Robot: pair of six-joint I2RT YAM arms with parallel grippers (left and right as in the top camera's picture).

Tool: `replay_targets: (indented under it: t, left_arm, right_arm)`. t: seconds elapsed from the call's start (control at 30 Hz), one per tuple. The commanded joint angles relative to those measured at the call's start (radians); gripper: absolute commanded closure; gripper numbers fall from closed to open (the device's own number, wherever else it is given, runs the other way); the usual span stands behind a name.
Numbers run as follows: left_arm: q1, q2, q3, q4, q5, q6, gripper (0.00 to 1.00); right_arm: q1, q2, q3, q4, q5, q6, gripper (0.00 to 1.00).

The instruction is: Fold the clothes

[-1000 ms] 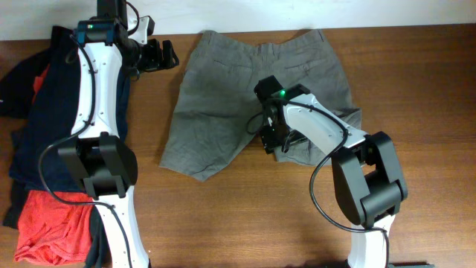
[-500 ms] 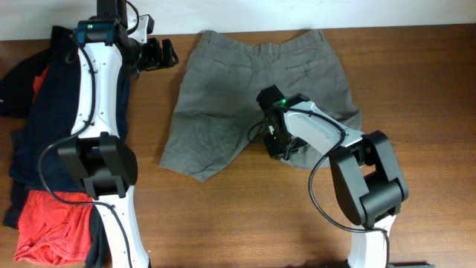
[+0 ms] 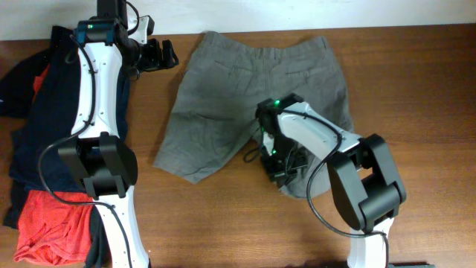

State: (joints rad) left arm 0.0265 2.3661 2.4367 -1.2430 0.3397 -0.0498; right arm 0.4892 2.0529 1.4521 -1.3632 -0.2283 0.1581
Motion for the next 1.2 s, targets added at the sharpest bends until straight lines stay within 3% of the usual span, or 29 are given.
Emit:
replay_targets:
  t: [0.0, 0.27, 0.33, 0.47, 0.53, 0.67, 0.83, 1.17]
  left_arm:
    - [0.000, -0.010, 0.004, -0.004, -0.004, -0.009, 0.01]
    - [0.000, -0.010, 0.004, -0.009, -0.004, -0.009, 0.01]
    - [0.000, -0.010, 0.005, -0.010, -0.004, -0.009, 0.01]
    - [0.000, -0.010, 0.004, -0.011, -0.004, -0.009, 0.01]
    - [0.000, -0.010, 0.005, -0.010, -0.004, -0.009, 0.01]
    - [0.000, -0.010, 0.005, -0.006, -0.004, -0.009, 0.01]
    - [-0.003, -0.010, 0.005, 0.000, -0.004, -0.009, 0.01]
    - [-0.005, -0.010, 0.004, 0.018, -0.007, -0.010, 0.01]
  right_arm:
    - [0.069, -0.038, 0.018, -0.023, -0.087, 0.008, 0.89]
    - [0.145, -0.099, 0.046, -0.019, -0.138, 0.042, 0.77]
    - [0.140, -0.133, 0.078, -0.016, -0.130, 0.054, 0.68]
    - [0.072, -0.211, 0.197, -0.016, -0.023, 0.069, 0.27]
    - [0.020, -0.218, 0.245, -0.021, 0.026, 0.068, 0.18]
    - [-0.126, -0.217, 0.299, 0.051, 0.119, 0.055, 0.12]
    - [-0.336, -0.175, 0.299, 0.183, 0.125, 0.026, 0.12]
    - [-0.620, -0.116, 0.243, 0.000, 0.055, 0.033, 0.12]
